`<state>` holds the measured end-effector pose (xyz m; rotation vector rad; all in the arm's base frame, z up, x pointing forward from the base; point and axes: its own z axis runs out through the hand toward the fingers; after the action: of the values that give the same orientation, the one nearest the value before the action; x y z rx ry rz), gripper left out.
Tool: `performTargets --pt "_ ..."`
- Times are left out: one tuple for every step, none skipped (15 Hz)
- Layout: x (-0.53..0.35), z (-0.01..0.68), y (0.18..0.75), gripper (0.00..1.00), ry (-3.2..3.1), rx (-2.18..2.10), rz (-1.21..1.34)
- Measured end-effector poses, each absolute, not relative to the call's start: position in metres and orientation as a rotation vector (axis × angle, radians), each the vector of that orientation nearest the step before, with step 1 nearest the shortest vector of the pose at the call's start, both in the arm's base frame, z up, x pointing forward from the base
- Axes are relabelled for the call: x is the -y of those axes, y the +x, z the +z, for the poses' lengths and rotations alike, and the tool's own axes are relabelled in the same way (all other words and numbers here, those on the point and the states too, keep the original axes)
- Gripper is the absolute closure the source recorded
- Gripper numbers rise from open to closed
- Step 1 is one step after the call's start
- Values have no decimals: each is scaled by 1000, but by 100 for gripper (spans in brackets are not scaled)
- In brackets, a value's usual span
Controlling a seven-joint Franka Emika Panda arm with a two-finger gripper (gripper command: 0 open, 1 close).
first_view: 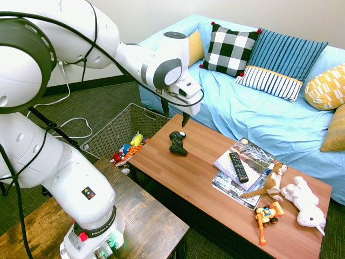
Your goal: Put the gamepad in the basket
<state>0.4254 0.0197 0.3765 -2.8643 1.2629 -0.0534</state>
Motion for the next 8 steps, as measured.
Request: performTargets --pt "-20 377 427 0 -2863 -1262 -58" --pt "-20 376 429 0 -2861 -1256 -76" --pt "-21 374 433 0 -2871 -1233 -103" --pt "-24 371 440 0 -2891 -1196 -128" --pt "-29 367 449 0 -2920 -1143 -150" --pt "-36 361 460 0 -2954 -1080 -174" --pt "-45 353 471 0 -2986 -1019 -202" --pt "-54 343 480 0 -3012 -960 -221"
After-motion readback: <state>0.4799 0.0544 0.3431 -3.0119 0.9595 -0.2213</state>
